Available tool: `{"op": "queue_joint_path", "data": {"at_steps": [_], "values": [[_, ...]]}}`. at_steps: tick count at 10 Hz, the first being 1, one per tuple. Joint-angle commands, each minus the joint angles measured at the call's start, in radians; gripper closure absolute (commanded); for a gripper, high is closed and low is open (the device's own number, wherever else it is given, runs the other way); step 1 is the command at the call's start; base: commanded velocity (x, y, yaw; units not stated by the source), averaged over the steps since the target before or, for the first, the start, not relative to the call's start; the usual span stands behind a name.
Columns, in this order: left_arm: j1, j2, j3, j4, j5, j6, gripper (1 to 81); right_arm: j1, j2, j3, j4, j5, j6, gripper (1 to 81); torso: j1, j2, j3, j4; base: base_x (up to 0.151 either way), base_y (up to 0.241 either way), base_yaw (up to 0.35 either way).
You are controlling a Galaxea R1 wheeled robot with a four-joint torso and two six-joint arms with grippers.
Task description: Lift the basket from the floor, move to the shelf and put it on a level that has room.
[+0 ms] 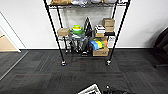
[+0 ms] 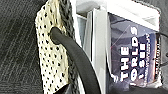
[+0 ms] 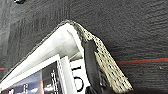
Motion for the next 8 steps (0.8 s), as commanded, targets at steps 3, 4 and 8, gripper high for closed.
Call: {"op": "queue_joint_path", "data": {"at_steps": [3, 4, 8], "values": [[-0.09, 0.013, 0.024, -0.009, 0.054, 0.007, 1.0, 0.119, 0.014, 0.029, 0.036, -0.055, 0.021, 81.1, 0.0, 0.0, 0.0, 0.0, 0.0, 0.0, 0.0], [-0.09, 0.013, 0.024, -0.009, 0.052, 0.007, 1.0, 0.118, 0.014, 0.029, 0.036, -0.055, 0.021, 81.1, 0.0, 0.0, 0.0, 0.0, 0.0, 0.0, 0.0], [-0.096, 0.016, 0.038, -0.009, 0.046, 0.008, 81.1, 0.116, 0.01, 0.029, 0.036, -0.055, 0.021, 81.1, 0.0, 0.0, 0.0, 0.0, 0.0, 0.0, 0.0]]}}
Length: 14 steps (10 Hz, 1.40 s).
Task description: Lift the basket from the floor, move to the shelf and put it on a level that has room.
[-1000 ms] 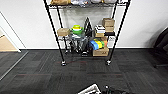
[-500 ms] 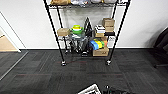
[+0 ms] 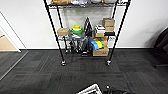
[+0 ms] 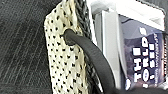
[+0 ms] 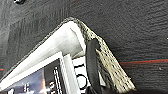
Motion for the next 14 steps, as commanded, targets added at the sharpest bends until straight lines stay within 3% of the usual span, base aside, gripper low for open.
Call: {"op": "queue_joint_path", "data": {"at_steps": [1, 6, 14], "values": [[-0.107, 0.004, 0.07, -0.006, 0.076, 0.003, 81.1, 0.114, 0.014, 0.029, 0.037, -0.06, 0.021, 81.1, 0.0, 0.0, 0.0, 0.0, 0.0, 0.0, 0.0], [-0.109, -0.037, 0.149, -0.005, 0.074, 0.003, 81.1, 0.12, -0.003, 0.064, 0.042, -0.059, 0.022, 81.1, 0.0, 0.0, 0.0, 0.0, 0.0, 0.0, 0.0], [-0.109, -0.12, 0.235, 0.001, 0.07, 0.015, 81.1, 0.102, -0.196, 0.354, 0.066, 0.036, 0.024, 81.1, 0.0, 0.0, 0.0, 0.0, 0.0, 0.0, 0.0]]}}
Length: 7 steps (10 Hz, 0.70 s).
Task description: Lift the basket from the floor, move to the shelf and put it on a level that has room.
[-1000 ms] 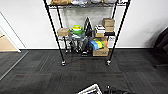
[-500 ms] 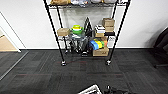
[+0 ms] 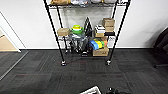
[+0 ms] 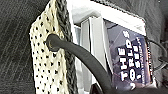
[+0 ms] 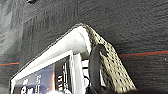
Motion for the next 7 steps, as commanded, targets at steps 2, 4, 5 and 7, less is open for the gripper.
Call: {"op": "queue_joint_path", "data": {"at_steps": [2, 4, 5, 7], "values": [[-0.119, -0.032, 0.051, 0.024, 0.082, 0.005, 81.1, 0.105, -0.105, 0.147, 0.072, 0.03, 0.019, 81.1, 0.0, 0.0, 0.0, 0.0, 0.0, 0.0, 0.0], [-0.129, -0.046, 0.072, 0.071, 0.088, 0.005, 81.1, 0.076, -0.174, 0.22, 0.086, 0.073, 0.019, 81.1, 0.0, 0.0, 0.0, 0.0, 0.0, 0.0, 0.0], [-0.129, -0.057, 0.083, 0.081, 0.088, 0.005, 81.1, 0.059, -0.209, 0.262, 0.09, 0.093, 0.019, 81.1, 0.0, 0.0, 0.0, 0.0, 0.0, 0.0, 0.0], [-0.129, -0.086, 0.107, 0.097, 0.088, 0.005, 81.1, 0.029, -0.258, 0.319, 0.095, 0.13, 0.019, 81.1, 0.0, 0.0, 0.0, 0.0, 0.0, 0.0, 0.0]]}}
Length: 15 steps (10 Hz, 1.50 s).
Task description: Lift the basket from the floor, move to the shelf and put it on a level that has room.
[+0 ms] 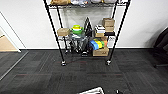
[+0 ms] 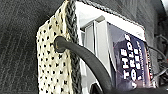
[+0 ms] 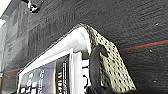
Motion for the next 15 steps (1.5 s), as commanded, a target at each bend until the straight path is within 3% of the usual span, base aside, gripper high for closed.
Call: {"op": "queue_joint_path", "data": {"at_steps": [1, 3, 4, 7, 8, 11, 13, 15], "values": [[-0.098, -0.063, 0.08, 0.027, 0.063, 0.006, 81.1, 0.066, -0.094, 0.124, 0.051, 0.043, 0.011, 81.1, 0.0, 0.0, 0.0, 0.0, 0.0, 0.0, 0.0], [-0.098, -0.082, 0.096, 0.027, 0.058, 0.005, 81.1, 0.041, -0.131, 0.186, 0.064, 0.075, 0.011, 81.1, 0.0, 0.0, 0.0, 0.0, 0.0, 0.0, 0.0], [-0.098, -0.091, 0.108, 0.027, 0.058, 0.006, 81.1, 0.029, -0.155, 0.228, 0.062, 0.088, 0.011, 81.1, -0.064, 0.1, 0.0, 0.0, 0.0, 0.0, 0.0], [-0.107, -0.108, 0.143, 0.027, 0.053, 0.005, 81.1, 0.013, -0.209, 0.305, 0.064, 0.121, 0.011, 81.1, -0.077, 0.121, 0.0, 0.0, 0.0, 0.0, 0.0], [-0.113, -0.114, 0.157, 0.027, 0.056, 0.005, 81.1, 0.009, -0.219, 0.315, 0.064, 0.122, 0.011, 81.1, -0.097, 0.152, 0.053, 0.0, 0.0, 0.0, 0.0], [-0.118, -0.128, 0.176, 0.027, 0.063, 0.005, 81.1, -0.019, -0.24, 0.333, 0.064, 0.145, 0.011, 81.1, -0.153, 0.243, 0.122, 0.0, 0.0, 0.0, 0.0], [-0.118, -0.138, 0.188, 0.027, 0.063, 0.005, 81.1, -0.02, -0.251, 0.347, 0.064, 0.147, 0.011, 81.1, -0.195, 0.308, 0.177, -0.07, 0.0, 0.0, 0.0], [-0.118, -0.148, 0.197, 0.028, 0.063, 0.005, 81.1, -0.025, -0.254, 0.359, 0.064, 0.156, 0.011, 81.1, -0.227, 0.356, 0.213, -0.092, 0.0, 0.0, 0.0]]}}
